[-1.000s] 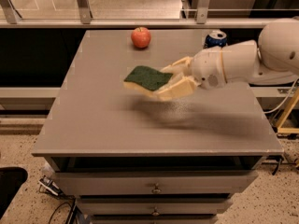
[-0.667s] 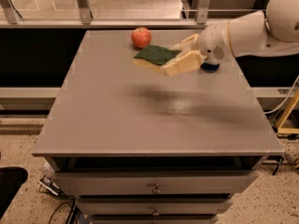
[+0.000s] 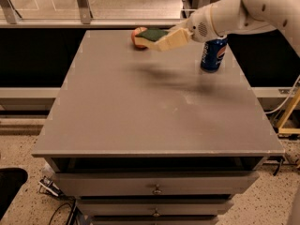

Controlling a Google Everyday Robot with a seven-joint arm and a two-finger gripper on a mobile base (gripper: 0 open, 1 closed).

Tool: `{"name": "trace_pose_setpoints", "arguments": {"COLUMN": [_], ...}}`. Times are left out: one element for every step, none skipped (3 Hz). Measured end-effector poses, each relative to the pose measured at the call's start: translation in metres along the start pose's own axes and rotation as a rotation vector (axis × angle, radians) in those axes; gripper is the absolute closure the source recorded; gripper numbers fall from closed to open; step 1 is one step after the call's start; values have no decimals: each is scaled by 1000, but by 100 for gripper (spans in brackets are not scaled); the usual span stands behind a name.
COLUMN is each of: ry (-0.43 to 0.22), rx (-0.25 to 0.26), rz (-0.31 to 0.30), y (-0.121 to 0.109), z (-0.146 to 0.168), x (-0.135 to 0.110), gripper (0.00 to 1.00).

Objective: Move sponge near apple

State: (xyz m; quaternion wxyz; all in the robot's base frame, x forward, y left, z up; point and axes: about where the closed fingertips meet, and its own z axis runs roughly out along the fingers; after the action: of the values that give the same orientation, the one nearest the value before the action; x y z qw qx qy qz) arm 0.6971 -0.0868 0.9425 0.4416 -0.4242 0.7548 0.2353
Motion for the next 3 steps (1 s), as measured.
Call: {"name": "trace_pose_setpoints", "arguments": {"ry": [-29,-28,-8], "rx": [53,135,220], "rz": [32,63,97], "y": [-15,-13,-9], "z": [22,42,58], "x": [-6,3,25], "gripper": [100,100,100]}}
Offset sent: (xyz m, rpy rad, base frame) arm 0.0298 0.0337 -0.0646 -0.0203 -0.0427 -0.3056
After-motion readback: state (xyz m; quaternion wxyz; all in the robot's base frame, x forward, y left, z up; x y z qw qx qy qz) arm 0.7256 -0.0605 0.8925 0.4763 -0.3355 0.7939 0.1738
